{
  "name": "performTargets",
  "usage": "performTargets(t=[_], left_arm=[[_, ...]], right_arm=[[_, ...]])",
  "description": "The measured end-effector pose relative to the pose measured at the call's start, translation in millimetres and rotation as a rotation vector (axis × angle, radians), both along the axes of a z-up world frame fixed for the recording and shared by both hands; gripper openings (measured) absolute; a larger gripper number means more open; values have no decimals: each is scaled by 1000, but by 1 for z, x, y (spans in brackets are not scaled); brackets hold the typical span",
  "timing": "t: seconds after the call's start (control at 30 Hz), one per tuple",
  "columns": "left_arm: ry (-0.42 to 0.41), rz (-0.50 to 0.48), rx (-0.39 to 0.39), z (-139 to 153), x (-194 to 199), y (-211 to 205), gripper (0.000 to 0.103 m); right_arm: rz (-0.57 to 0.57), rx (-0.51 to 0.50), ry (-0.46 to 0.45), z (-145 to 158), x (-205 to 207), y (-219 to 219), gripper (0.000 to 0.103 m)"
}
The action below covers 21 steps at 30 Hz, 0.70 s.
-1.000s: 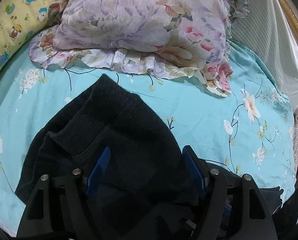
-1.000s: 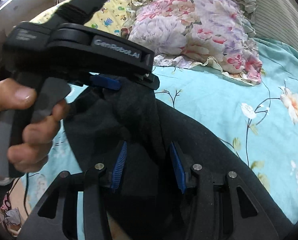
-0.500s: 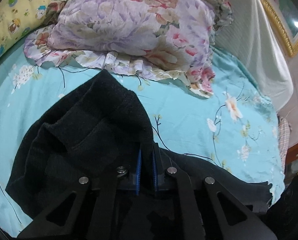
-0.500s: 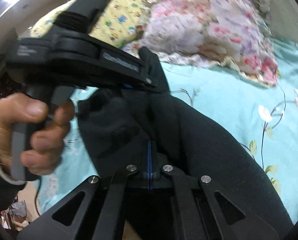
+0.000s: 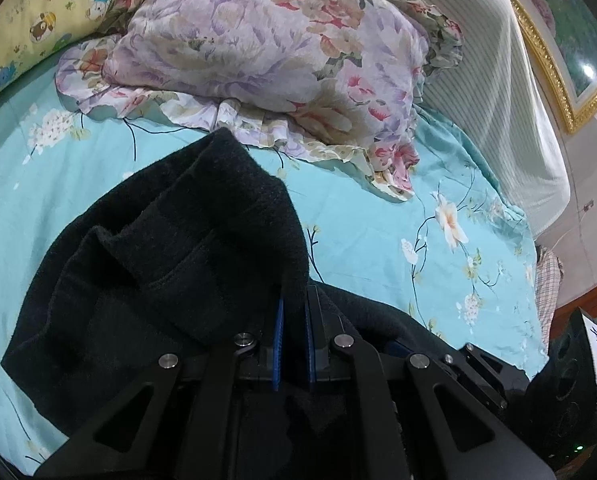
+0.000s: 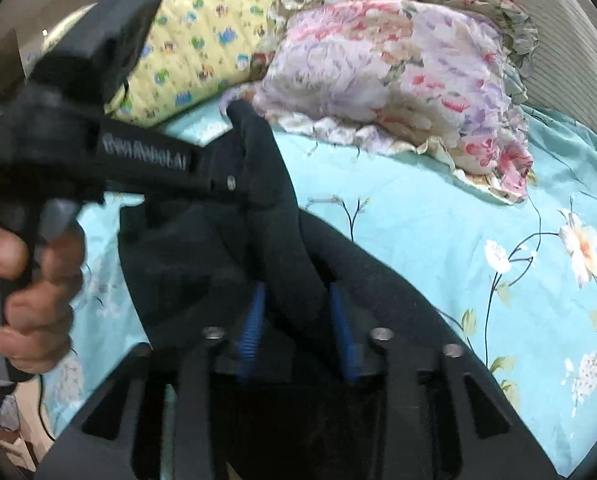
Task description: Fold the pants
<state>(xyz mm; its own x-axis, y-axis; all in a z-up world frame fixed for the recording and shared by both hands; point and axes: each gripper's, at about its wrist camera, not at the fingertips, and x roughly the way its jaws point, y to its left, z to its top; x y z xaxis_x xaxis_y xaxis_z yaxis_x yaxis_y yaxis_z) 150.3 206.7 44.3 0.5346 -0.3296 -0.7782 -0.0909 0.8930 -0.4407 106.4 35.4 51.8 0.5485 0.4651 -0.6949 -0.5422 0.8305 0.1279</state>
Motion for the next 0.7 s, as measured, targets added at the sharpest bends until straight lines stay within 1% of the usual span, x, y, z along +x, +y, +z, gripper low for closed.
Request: performTargets(t=[0.2, 0.23, 0.3, 0.37, 0.47, 0.6, 0.7], left_arm=[[-11, -7, -13, 2, 0, 0, 8], [-8, -7, -15, 1, 0, 1, 8], [-8, -6, -26, 0, -2, 3, 8], [-23, -6, -49, 3, -7, 6, 8], [-68, -6, -82, 15, -24, 9, 8], [-136, 7, -92, 31, -58, 20, 8], [-155, 43, -121, 29, -81, 38, 8]], right_arm=[[104, -66, 18, -12, 7, 18, 41], [117, -75, 32, -16, 9, 21, 33], [120, -70, 55, -18, 10, 20, 8], [122, -34, 49, -9, 4, 15, 7], [158, 6, 20, 14, -17, 18, 6], [214, -3, -18, 35, -43, 34, 6], [241, -5, -10, 36, -55, 48, 6]])
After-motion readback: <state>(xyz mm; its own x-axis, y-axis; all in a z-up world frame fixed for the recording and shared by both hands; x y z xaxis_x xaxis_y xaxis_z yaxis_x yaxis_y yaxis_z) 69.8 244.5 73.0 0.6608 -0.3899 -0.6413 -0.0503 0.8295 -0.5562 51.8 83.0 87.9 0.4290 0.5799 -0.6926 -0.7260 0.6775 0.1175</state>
